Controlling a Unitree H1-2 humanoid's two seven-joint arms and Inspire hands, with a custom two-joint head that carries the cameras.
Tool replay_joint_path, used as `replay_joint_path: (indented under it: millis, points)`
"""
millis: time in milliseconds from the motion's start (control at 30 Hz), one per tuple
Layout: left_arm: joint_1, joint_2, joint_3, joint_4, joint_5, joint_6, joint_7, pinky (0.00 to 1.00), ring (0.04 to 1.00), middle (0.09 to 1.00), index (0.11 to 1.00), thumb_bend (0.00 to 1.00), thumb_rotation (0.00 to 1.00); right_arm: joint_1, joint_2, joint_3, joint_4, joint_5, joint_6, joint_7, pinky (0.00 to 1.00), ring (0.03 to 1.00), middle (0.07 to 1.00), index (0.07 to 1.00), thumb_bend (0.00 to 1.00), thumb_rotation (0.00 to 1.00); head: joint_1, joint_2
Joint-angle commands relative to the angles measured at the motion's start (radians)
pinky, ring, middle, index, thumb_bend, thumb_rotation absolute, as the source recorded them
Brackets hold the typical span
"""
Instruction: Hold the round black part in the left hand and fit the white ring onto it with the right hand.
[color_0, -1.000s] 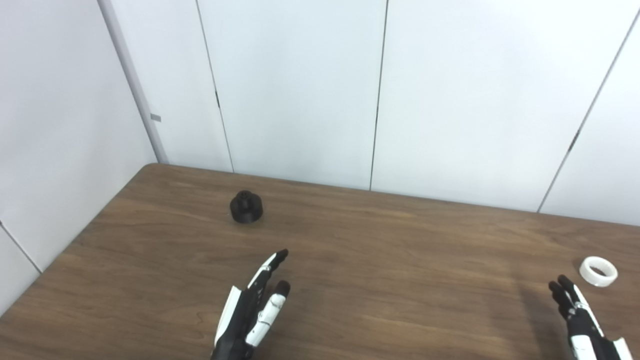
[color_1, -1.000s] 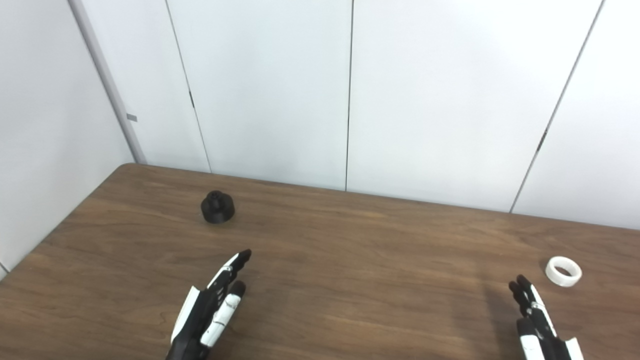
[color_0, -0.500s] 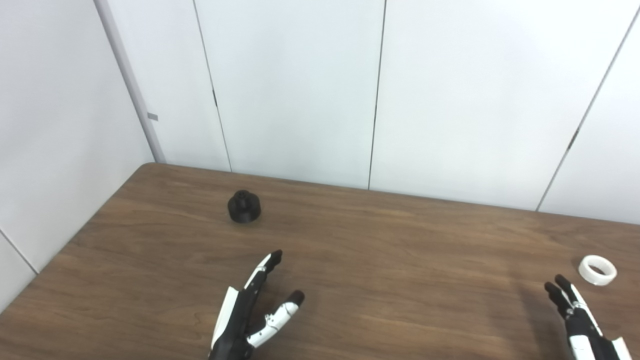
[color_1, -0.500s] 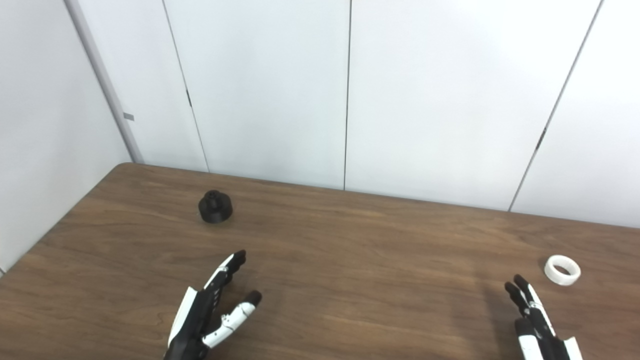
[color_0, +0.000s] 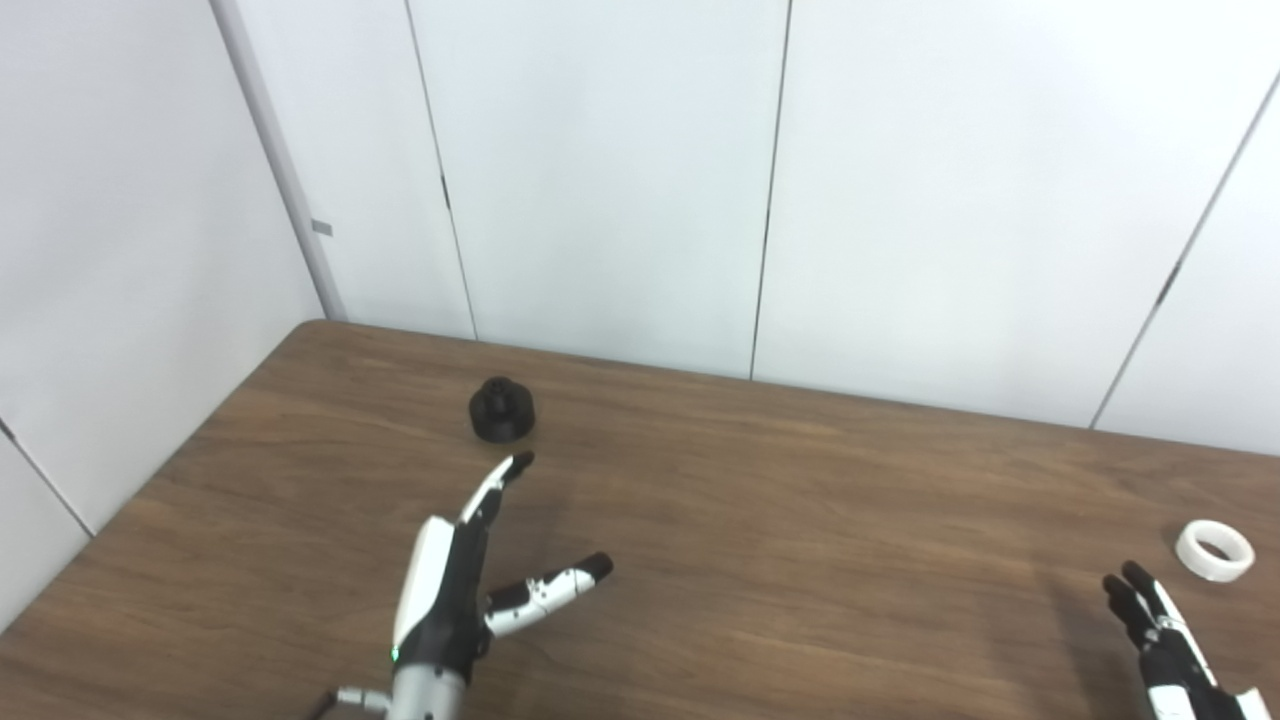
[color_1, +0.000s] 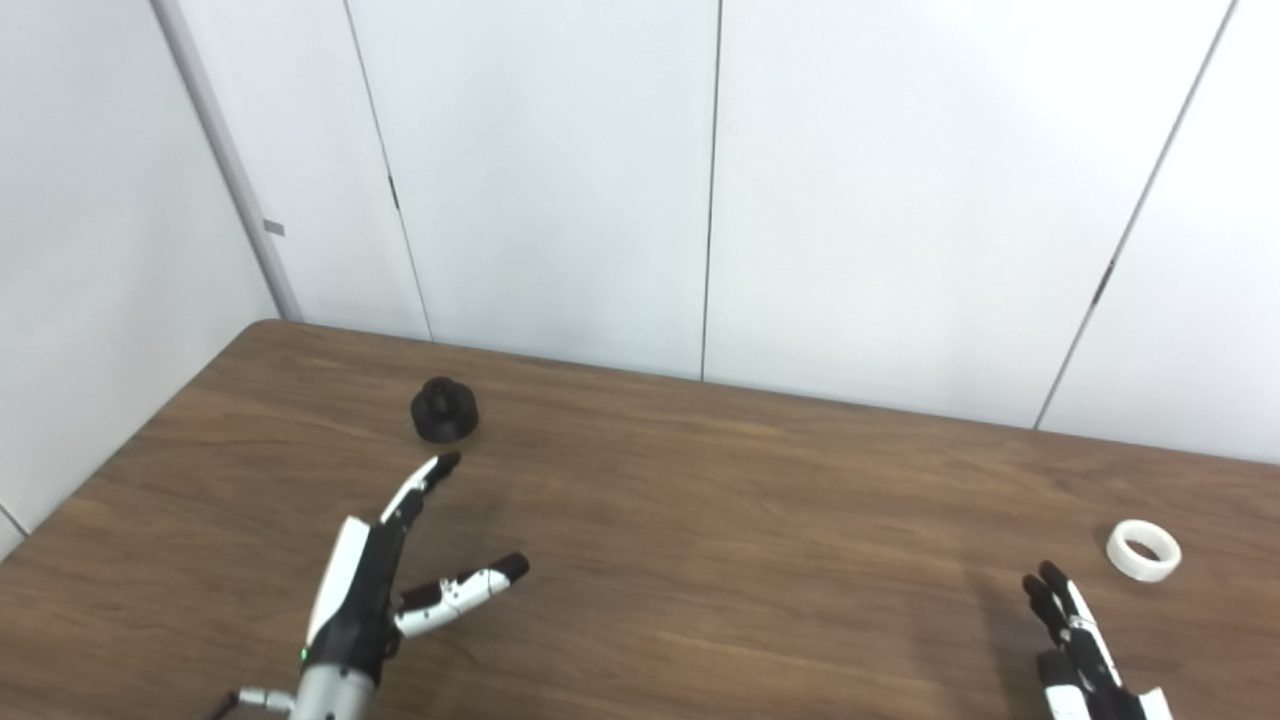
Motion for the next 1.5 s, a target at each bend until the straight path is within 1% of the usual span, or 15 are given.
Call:
replay_joint_path:
  millis: [0, 67, 133, 233, 333, 467, 667, 800, 933, 1133, 1200, 1467]
  points:
    - [-0.042, 0.043, 0.029, -0.033, 0.023, 0.022, -0.013, 0.99, 0.98, 0.955, 0.927, 0.94, 0.37, 0.054, 0.005, 0.0, 0.064, 0.002, -0.012, -0.007, 1.0, 0.949, 0.936, 0.966, 0.5, 1.0, 0.001, 0.0]
    - [-0.056, 0.062, 0.042, -0.03, 0.026, 0.046, -0.032, 1.0, 0.988, 0.96, 0.933, 0.95, 0.37, 0.054, 0.005, 0.001, 0.063, -0.005, -0.011, -0.01, 1.0, 0.945, 0.93, 0.963, 0.5, 1.0, 0.005, 0.0]
    - [-0.073, 0.093, 0.054, -0.017, 0.032, 0.06, -0.049, 0.99, 0.994, 0.971, 0.943, 0.96, 0.38, 0.054, 0.006, 0.0, 0.062, -0.001, -0.01, -0.008, 1.0, 0.946, 0.932, 0.964, 0.5, 1.0, 0.005, 0.0]
    - [-0.099, 0.138, 0.069, 0.008, 0.05, 0.098, -0.069, 0.99, 0.999, 0.983, 0.949, 0.96, 0.39, 0.052, 0.009, 0.0, 0.068, 0.007, -0.013, -0.006, 1.0, 0.949, 0.933, 0.963, 0.51, 1.0, 0.004, 0.002]
    - [-0.129, 0.177, 0.07, 0.041, 0.092, 0.126, -0.075, 0.96, 0.998, 0.977, 0.928, 0.96, 0.4, 0.053, 0.01, 0.001, 0.06, 0.019, 0.002, 0.001, 1.0, 0.953, 0.933, 0.963, 0.53, 1.0, 0.004, 0.004]
    - [-0.172, 0.212, 0.069, 0.092, 0.11, 0.141, -0.076, 0.95, 0.994, 0.972, 0.904, 0.95, 0.39, 0.054, 0.009, 0.002, 0.059, 0.011, -0.006, -0.003, 1.0, 0.949, 0.934, 0.967, 0.51, 1.0, 0.003, 0.007]
    - [-0.242, 0.243, 0.061, 0.188, 0.117, 0.142, -0.08, 0.95, 0.999, 0.972, 0.888, 0.96, 0.38, 0.056, 0.007, 0.004, 0.059, -0.001, -0.008, -0.006, 1.0, 0.943, 0.927, 0.963, 0.51, 1.0, 0.004, 0.01]
    - [-0.295, 0.263, 0.05, 0.261, 0.13, 0.133, -0.072, 0.99, 0.999, 0.967, 0.877, 0.95, 0.38, 0.057, 0.008, 0.003, 0.06, -0.003, -0.017, -0.006, 1.0, 0.941, 0.927, 0.962, 0.5, 1.0, 0.002, 0.011]
    - [-0.361, 0.279, 0.039, 0.353, 0.131, 0.127, -0.061, 1.0, 0.987, 0.953, 0.861, 0.95, 0.37, 0.056, 0.009, 0.002, 0.062, -0.007, -0.017, -0.009, 1.0, 0.938, 0.927, 0.961, 0.52, 1.0, 0.002, 0.011]
    - [-0.451, 0.294, 0.016, 0.484, 0.129, 0.117, -0.039, 1.0, 0.979, 0.94, 0.846, 0.97, 0.37, 0.06, 0.012, 0.002, 0.052, -0.007, -0.006, -0.009, 1.0, 0.933, 0.927, 0.96, 0.51, 1.0, 0.0, 0.011]
    - [-0.477, 0.299, 0.006, 0.523, 0.125, 0.105, -0.027, 1.0, 0.974, 0.934, 0.84, 0.97, 0.36, 0.062, 0.014, 0.001, 0.053, -0.006, -0.01, -0.01, 1.0, 0.932, 0.924, 0.956, 0.51, 1.0, 0.0, 0.011]
    - [-0.558, 0.317, -0.025, 0.642, 0.124, 0.105, -0.015, 1.0, 0.976, 0.927, 0.832, 0.98, 0.37, 0.069, 0.013, 0.002, 0.05, -0.018, -0.012, -0.015, 1.0, 0.935, 0.924, 0.953, 0.51, 1.0, -0.003, 0.012]
